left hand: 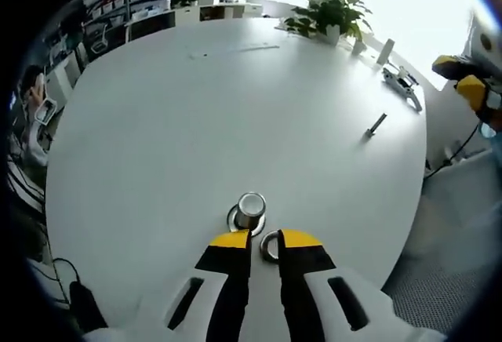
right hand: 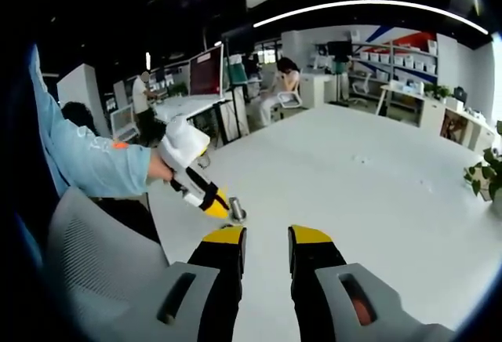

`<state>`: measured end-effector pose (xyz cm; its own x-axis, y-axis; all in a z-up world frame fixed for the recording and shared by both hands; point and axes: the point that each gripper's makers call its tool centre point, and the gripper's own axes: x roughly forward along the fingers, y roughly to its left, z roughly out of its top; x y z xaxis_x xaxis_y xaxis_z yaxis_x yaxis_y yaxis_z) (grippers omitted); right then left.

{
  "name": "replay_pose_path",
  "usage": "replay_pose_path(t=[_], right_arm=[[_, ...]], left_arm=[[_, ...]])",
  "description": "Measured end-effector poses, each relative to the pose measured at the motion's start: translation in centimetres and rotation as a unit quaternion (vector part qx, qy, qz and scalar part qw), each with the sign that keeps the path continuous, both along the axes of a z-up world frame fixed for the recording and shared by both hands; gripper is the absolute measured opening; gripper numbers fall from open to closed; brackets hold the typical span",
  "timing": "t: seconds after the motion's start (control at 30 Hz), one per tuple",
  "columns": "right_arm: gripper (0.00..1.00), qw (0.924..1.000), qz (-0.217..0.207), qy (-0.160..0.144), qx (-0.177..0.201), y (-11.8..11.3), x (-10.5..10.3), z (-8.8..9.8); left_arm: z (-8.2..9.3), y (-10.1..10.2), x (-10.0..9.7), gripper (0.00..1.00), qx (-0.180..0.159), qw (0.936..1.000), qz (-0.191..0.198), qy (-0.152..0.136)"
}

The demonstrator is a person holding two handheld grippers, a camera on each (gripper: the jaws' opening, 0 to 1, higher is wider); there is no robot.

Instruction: Place the washer onto the threaded stud by aligning its center hole with the stud, sliding it down to the base, and recovering from edge contact or off-axis alignment until the washer reaches the visible bottom stop.

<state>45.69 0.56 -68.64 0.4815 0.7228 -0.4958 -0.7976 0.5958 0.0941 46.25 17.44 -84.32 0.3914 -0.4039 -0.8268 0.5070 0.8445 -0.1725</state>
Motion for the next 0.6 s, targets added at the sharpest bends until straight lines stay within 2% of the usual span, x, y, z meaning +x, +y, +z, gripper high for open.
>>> replay_pose_path(t=[0.13, 0.23, 0.33, 0.37, 0.4, 0.53, 0.6], right_arm=[[0.24, 1.0, 0.002, 0.0, 0.0, 0.1, 0.0, 0.0], [0.24, 1.0, 0.002, 0.001, -0.001, 0.1, -0.1, 0.0], [0.24, 1.0, 0.002, 0.0, 0.001, 0.1, 0.0, 0.0], [0.24, 1.0, 0.001, 0.0, 0.001, 0.1, 0.0, 0.1], [0.24, 1.0, 0.001, 0.0, 0.001, 0.0, 0.0, 0.1], [0.24, 1.0, 0.001, 0.001, 0.0, 0.0, 0.0, 0.0], [0.24, 1.0, 0.003, 0.002, 0.0, 0.1, 0.0, -0.1]], left_arm=[[-1.7, 0.0, -0.6, 0.11, 0.012, 0.9998, -0.007, 0.013], [-2.3, -0.1, -0.4, 0.11, 0.02, 0.9997, -0.013, 0.01], [-3.0, -0.2, -0.6, 0.11, 0.028, 0.9992, -0.021, 0.021], [-2.7, -0.4, -0.1, 0.1, 0.027, 0.9989, -0.038, 0.0], [-2.7, -0.2, -0.4, 0.1, 0.03, 0.9991, -0.027, 0.013], [-2.6, 0.0, -0.3, 0.08, 0.035, 0.9988, -0.034, 0.008], [-2.5, 0.0, -0.4, 0.08, 0.052, 0.996, -0.072, -0.009]])
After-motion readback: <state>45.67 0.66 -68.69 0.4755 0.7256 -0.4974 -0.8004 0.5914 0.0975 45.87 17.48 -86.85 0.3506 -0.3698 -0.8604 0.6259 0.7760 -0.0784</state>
